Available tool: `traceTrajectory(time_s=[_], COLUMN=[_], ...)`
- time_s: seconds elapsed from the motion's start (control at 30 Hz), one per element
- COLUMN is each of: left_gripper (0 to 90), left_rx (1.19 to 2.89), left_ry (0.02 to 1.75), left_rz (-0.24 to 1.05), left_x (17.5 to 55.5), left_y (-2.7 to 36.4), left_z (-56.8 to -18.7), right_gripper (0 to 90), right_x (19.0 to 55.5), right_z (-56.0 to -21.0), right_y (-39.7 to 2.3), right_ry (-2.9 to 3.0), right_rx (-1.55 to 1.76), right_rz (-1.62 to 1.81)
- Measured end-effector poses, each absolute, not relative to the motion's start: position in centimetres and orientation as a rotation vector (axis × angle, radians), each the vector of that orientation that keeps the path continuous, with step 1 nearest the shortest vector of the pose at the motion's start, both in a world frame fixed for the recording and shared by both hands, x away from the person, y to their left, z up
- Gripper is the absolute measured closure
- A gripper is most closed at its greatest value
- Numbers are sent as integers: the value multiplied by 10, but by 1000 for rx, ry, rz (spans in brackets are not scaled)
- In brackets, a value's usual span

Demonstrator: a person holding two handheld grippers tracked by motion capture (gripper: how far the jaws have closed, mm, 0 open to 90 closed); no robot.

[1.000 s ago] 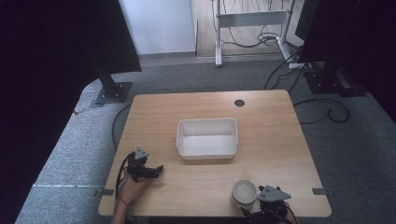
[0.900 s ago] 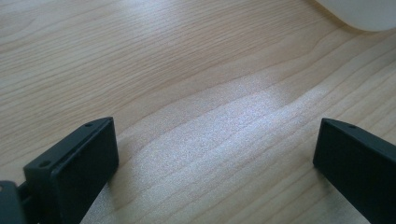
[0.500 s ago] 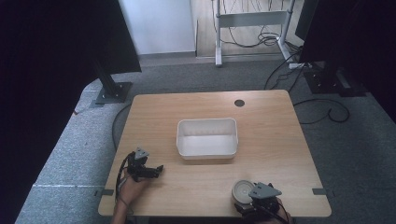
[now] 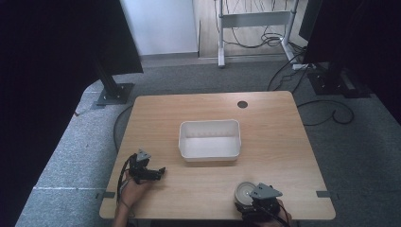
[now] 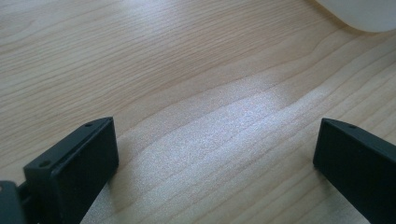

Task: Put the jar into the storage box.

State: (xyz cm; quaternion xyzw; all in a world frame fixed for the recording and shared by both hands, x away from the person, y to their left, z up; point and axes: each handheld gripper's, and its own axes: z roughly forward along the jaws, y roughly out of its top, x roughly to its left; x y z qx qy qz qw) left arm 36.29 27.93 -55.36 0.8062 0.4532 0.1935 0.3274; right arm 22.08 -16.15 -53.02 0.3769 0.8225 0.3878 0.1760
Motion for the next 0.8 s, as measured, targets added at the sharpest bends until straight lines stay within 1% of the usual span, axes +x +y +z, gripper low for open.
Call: traceTrajectory(time_s=[0.5,0.8], left_gripper=[0,0], left_rx=[2111,2111], left_ry=[1187,1187], left_rz=[506,506], left_x=[363,363], left_y=[279,279], left_z=[-554,-554], right_gripper=[96,96], right_x=[228,236], right_z=[-523,-515], right_y=[-163,-155], right_ry=[2297,2287], right_rx=[1097,1086], right_rz=[1083,1091])
